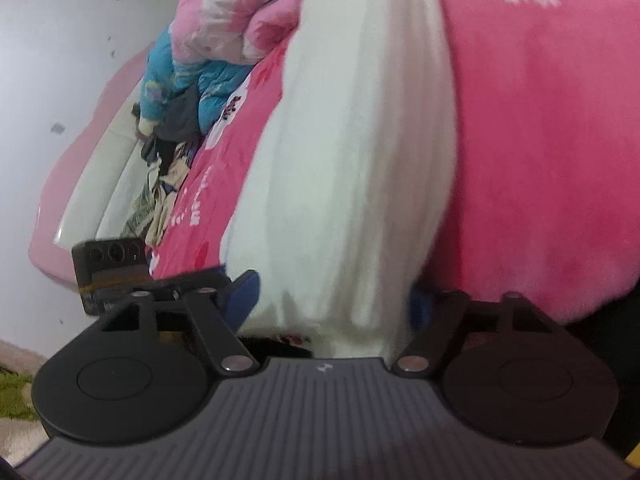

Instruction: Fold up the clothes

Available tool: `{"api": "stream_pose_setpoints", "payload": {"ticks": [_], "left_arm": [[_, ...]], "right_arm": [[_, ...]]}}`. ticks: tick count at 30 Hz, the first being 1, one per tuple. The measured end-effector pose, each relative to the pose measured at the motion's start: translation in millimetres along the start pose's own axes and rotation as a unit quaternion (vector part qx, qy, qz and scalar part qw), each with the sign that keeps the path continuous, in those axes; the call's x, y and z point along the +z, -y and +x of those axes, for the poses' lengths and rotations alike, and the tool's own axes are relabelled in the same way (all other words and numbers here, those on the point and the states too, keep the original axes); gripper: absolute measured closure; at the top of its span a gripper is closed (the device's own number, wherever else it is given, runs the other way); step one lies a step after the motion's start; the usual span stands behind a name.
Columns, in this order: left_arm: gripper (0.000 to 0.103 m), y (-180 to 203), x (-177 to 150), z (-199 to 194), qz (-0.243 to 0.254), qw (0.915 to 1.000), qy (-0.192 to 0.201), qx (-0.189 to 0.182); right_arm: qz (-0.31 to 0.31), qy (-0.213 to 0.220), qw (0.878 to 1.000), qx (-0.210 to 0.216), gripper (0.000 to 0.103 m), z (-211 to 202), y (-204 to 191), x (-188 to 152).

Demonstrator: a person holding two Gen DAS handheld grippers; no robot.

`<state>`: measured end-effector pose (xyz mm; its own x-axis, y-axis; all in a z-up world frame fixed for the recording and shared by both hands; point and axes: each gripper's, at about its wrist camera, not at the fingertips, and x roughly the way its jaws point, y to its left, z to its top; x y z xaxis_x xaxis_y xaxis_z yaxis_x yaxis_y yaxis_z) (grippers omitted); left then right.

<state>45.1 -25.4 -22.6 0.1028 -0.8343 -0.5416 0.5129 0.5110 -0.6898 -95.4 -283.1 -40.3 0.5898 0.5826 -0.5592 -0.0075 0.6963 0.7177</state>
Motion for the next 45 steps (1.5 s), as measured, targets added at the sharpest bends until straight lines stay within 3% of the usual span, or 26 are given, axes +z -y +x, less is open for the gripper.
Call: {"api": "stream_pose_setpoints", "payload": {"ticks": [3, 8, 17, 28, 39, 45], "left_arm": [[0.081, -2.5, -3.1, 4.2, -0.013, 0.9998, -0.014, 0.004], [0.089, -3.0, -6.7, 0.7, -0.016, 0.9998, -0.009, -0.010], [0.090, -3.7, -4.3, -23.0, -0.025, 0.9958, 0.048, -0.074], [0.090, 12.5, 19.9, -38.2, 0.014, 0.9880, 0.114, -0.103], [0.091, 6.8, 71.1, -49.3, 0.030, 0.9765, 0.182, -0.111], [0.091, -7.8, 121.4, -42.5, 0.027, 0.9717, 0.210, -0.105]], "right_arm": [[0.019, 0.013, 1.000, 0.002, 0.055, -4.5, 5.2, -0.5], [0.019, 0.033, 0.999, 0.012, 0.070, -14.1, 0.9, -2.7], [0.021, 0.076, 0.995, 0.054, 0.075, -30.4, -13.0, 3.3], [-0.027, 0.127, 0.987, 0.093, 0.075, -44.0, -46.2, 43.2], [-0.095, 0.155, 0.977, 0.113, 0.075, -33.3, -76.5, 111.2], [-0.117, 0.156, 0.973, 0.121, 0.075, -14.8, -81.2, 156.3]]}}
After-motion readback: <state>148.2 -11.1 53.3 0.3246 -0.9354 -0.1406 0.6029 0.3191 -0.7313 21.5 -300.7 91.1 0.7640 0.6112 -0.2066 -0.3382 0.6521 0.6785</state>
